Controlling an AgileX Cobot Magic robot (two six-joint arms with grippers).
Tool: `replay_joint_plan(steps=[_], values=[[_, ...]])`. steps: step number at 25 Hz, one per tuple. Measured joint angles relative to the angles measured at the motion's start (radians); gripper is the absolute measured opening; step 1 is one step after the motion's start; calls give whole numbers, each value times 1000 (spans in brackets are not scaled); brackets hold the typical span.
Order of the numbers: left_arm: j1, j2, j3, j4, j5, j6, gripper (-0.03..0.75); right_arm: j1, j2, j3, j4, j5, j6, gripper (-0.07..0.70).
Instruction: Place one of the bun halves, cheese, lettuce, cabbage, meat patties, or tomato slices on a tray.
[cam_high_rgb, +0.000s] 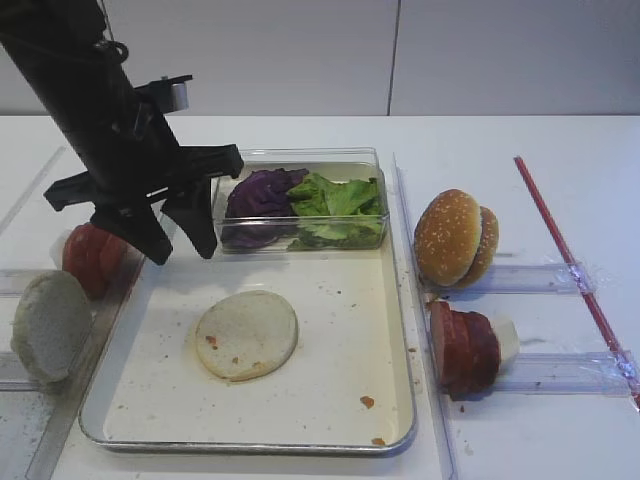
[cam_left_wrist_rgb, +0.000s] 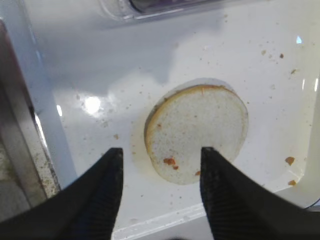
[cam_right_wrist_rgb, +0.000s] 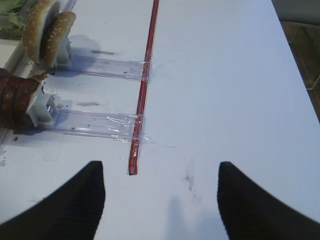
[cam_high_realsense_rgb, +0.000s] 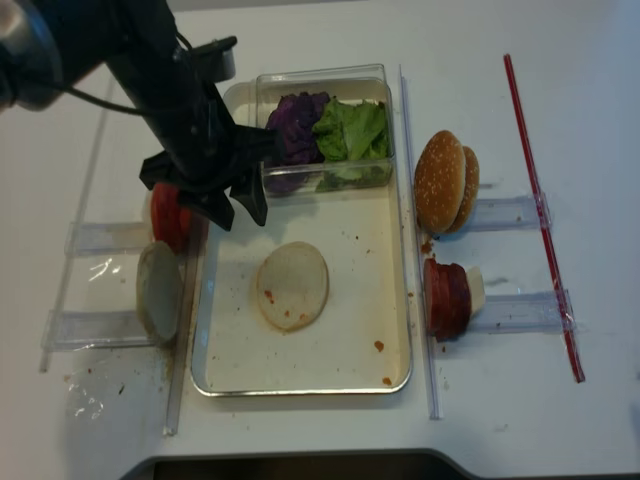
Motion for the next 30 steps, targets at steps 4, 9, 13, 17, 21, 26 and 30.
replay_joint_plan(steps=[4,9,13,17,21,26,30], values=[[0,-44,0,47,4,-13,339,0,0,0,0,0,0,506],[0,-72,0,102,7,-29,339,0,0,0,0,0,0,506],[0,-96,0,151,11,-31,339,0,0,0,0,0,0,506],[16,-119,0,174,12,-33,339,0,0,0,0,0,0,506],[52,-135,0,183,15,-33,339,0,0,0,0,0,0,506],[103,-164,0,204,16,-22,339,0,0,0,0,0,0,506],[160,-205,30,227,16,-6,339,0,0,0,0,0,0,506]])
